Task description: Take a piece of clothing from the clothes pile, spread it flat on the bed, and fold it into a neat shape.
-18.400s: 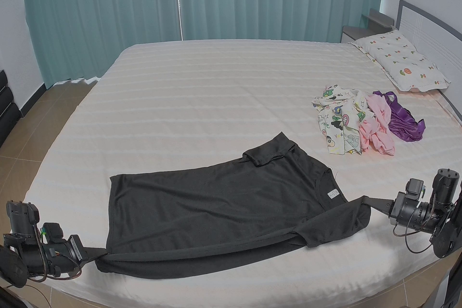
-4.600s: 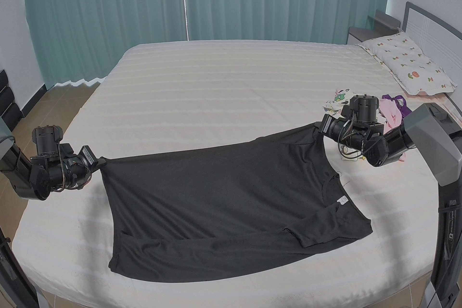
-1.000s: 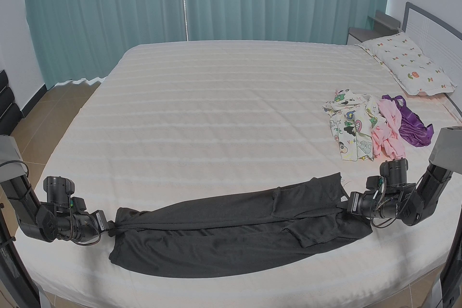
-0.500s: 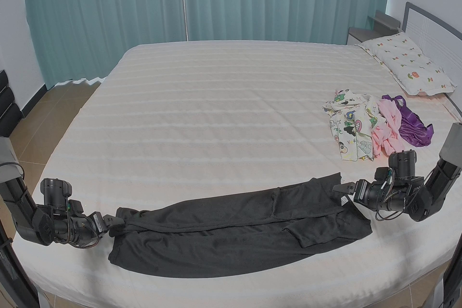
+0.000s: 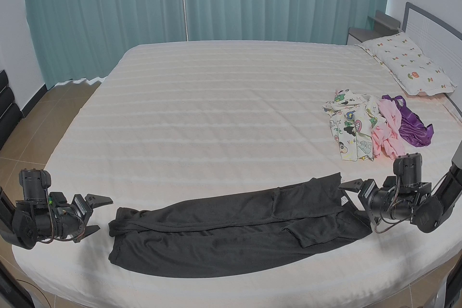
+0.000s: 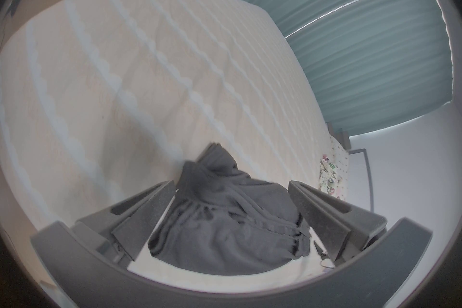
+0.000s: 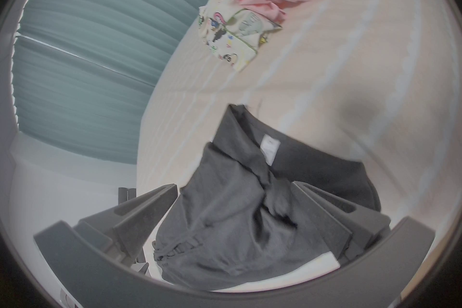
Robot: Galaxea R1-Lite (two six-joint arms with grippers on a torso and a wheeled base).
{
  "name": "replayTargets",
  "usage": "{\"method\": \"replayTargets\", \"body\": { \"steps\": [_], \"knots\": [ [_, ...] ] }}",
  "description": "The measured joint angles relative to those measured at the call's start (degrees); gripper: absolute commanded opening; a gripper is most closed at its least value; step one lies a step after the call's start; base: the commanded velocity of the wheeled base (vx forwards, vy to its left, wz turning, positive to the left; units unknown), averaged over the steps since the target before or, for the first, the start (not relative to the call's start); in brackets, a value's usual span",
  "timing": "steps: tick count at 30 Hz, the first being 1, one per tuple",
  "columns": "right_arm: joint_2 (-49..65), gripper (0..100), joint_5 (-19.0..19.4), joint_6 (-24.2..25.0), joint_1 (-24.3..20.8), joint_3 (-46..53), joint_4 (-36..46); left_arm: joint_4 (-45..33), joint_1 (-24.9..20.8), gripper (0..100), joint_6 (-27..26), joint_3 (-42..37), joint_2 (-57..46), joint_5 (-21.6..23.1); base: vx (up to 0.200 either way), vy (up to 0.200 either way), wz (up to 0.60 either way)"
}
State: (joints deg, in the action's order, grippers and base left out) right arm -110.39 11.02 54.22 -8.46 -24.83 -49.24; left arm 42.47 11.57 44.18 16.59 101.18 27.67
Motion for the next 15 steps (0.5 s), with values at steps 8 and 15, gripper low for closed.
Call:
{"method": "replayTargets", "body": {
  "steps": [8,15],
  "knots": [
    [1.67,100,-1.41,6.95,-2.23,9.18,-9.72,0.11,0.11,100,1.48,-4.06,-1.76,2.57,-0.200,0.000,0.00],
    [-1.18,100,-0.54,9.83,-2.51,14.56,-25.87,2.13,-0.61,100,1.83,-4.91,0.96,2.18,0.000,0.000,0.00]
  ]
}}
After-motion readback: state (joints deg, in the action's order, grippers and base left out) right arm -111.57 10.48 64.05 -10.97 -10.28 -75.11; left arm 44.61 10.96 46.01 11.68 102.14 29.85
